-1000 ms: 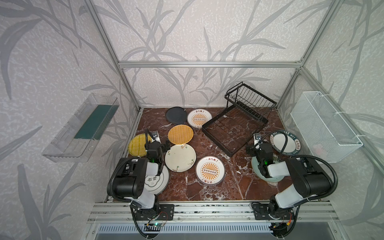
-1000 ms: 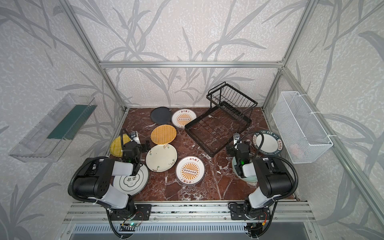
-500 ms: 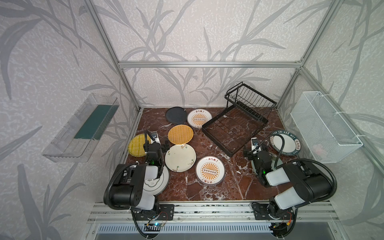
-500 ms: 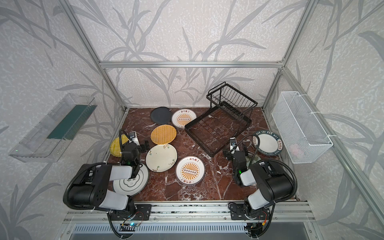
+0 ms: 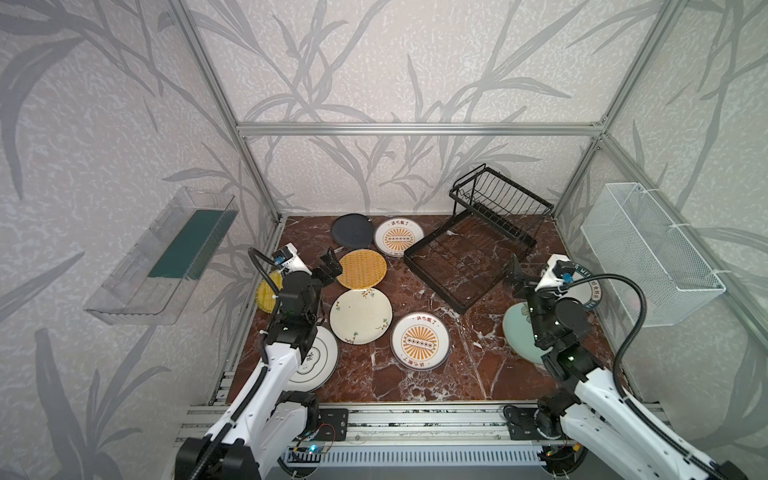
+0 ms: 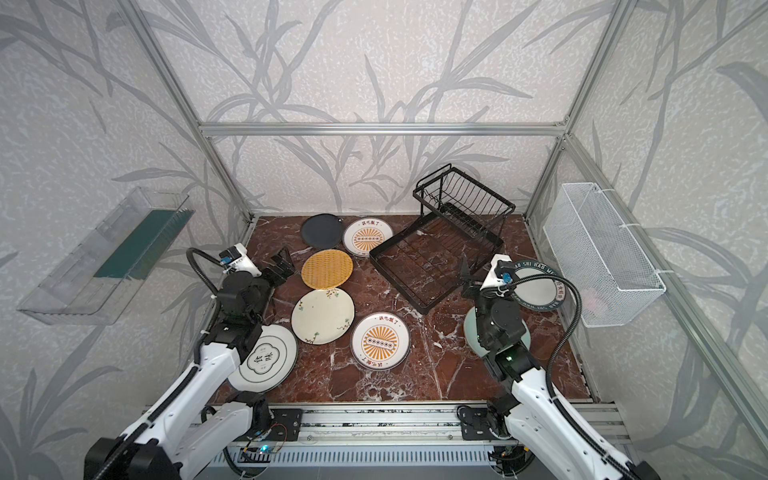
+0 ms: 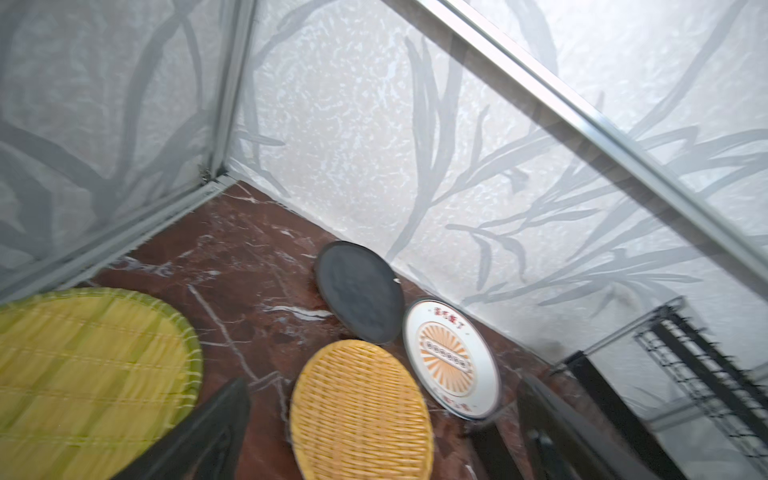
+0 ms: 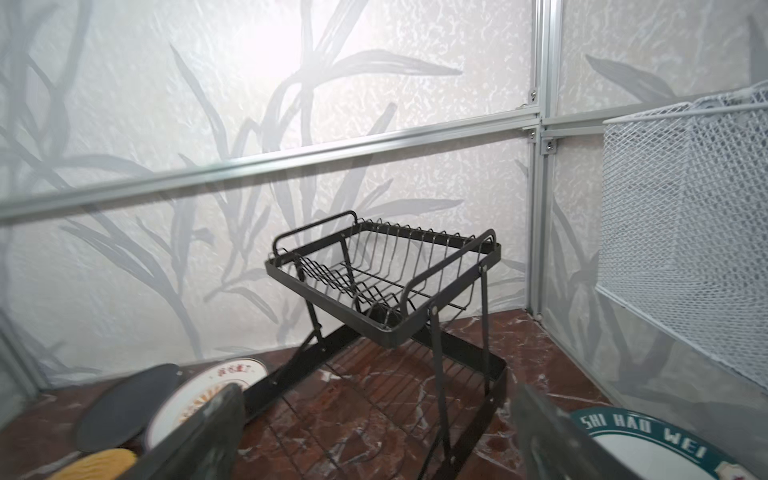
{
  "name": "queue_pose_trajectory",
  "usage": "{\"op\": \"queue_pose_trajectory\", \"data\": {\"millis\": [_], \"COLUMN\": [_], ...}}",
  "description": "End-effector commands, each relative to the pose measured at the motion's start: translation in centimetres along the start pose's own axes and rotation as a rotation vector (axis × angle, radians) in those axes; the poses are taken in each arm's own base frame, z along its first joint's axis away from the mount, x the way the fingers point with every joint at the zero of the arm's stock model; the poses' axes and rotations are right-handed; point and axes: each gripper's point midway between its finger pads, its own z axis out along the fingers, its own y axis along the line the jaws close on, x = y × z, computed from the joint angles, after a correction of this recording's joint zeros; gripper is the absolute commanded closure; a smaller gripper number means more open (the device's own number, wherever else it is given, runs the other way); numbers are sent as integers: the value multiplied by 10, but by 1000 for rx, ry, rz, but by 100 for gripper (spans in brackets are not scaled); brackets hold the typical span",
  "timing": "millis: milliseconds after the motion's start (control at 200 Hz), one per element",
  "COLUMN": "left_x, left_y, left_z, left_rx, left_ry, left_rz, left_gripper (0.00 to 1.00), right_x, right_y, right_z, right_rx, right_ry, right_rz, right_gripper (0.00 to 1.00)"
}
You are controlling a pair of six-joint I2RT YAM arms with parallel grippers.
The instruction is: Load the plates into the dish rack
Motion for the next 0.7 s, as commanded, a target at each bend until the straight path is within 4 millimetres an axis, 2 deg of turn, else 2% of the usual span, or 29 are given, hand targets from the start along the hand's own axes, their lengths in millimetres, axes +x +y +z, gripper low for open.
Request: {"op": "queue_pose_trajectory", "data": {"millis": [0,120,220,370,435,510,585,695], "left_x": [45,43,41,45,47,51,56,63], "left_y": [3,-19,-33,-57,-63,-70,-80,-93], "left_z": [-14,-6,0,1,1,1,0,-1], "left_rx": [-20,189,293,388,412,438,470,509], "left_ry": [300,333,376,462,489,522,549,575], "left_rz": [-160,-383,-495,-477,-465,-448,-417,-393], "left_gripper": [1,1,1,1,1,1,1,2], "right_x": [32,31,39,75,94,118,134,144], "right_y": [28,44,33,-3,-25,-56,-89,-128], "right_z": [-9,-9,-9,-16,-20,-23,-26,-29], "right_rx": [-173,-243,-168,16,98,196,303,436], "right_ry": [191,262,320,487,553,623,607,529], "right_rz": [69,163,222,217,240,347,500,587], "right_gripper": [1,1,1,1,1,1,1,4]}}
